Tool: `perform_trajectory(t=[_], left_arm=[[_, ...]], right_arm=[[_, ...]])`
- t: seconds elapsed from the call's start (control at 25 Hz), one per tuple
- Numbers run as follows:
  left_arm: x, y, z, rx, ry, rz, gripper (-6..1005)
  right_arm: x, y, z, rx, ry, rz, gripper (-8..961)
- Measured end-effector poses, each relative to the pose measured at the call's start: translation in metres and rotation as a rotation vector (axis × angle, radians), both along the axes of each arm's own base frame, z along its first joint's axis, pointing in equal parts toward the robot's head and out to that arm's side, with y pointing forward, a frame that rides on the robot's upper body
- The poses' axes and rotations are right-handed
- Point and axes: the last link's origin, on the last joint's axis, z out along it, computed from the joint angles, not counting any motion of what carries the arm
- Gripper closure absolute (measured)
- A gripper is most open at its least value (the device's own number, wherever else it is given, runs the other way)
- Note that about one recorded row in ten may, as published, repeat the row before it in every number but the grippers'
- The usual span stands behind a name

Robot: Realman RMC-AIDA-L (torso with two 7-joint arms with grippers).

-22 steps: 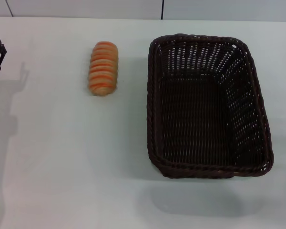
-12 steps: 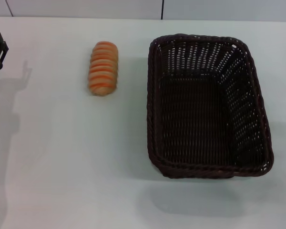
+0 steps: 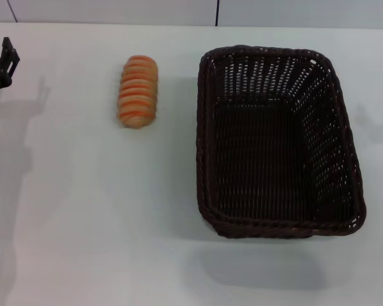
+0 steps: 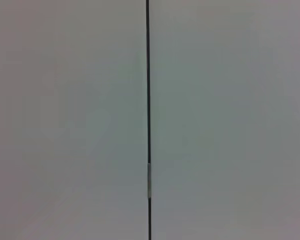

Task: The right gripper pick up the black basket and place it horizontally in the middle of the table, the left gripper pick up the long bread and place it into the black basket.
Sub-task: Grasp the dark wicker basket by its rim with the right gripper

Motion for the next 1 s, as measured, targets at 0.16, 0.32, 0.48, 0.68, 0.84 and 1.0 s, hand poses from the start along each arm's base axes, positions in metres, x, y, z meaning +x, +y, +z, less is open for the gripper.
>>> perform_trajectory(t=[0.16, 0.32, 0.48, 0.68, 0.84, 1.0], left_arm=[[0.004, 0.004, -0.002, -0.012, -0.012, -0.001, 156], [0.006, 0.005, -0.004, -0.022, -0.017, -0.005, 156], [0.008, 0.006, -0.006, -0.028, -0.016, -0.012, 156], [0.009, 0.007, -0.008, -0.038, -0.011, -0.015, 156], [0.009, 0.005, -0.009, -0.044, -0.014, -0.017, 156], [0.009, 0.005, -0.009, -0.044, -0.016, -0.015, 156]], right_arm=[[-0.004, -0.005, -0.011, -0.199, -0.028, -0.03, 140], [-0.007, -0.007, -0.03, -0.354, 0.017, 0.006, 140], [-0.007, 0.007, -0.046, -0.413, 0.013, 0.028, 139], [0.001, 0.018, -0.056, -0.448, 0.024, 0.002, 140], [0.008, 0.023, -0.059, -0.46, 0.035, -0.021, 141], [0.011, 0.025, -0.06, -0.459, 0.015, -0.015, 147]])
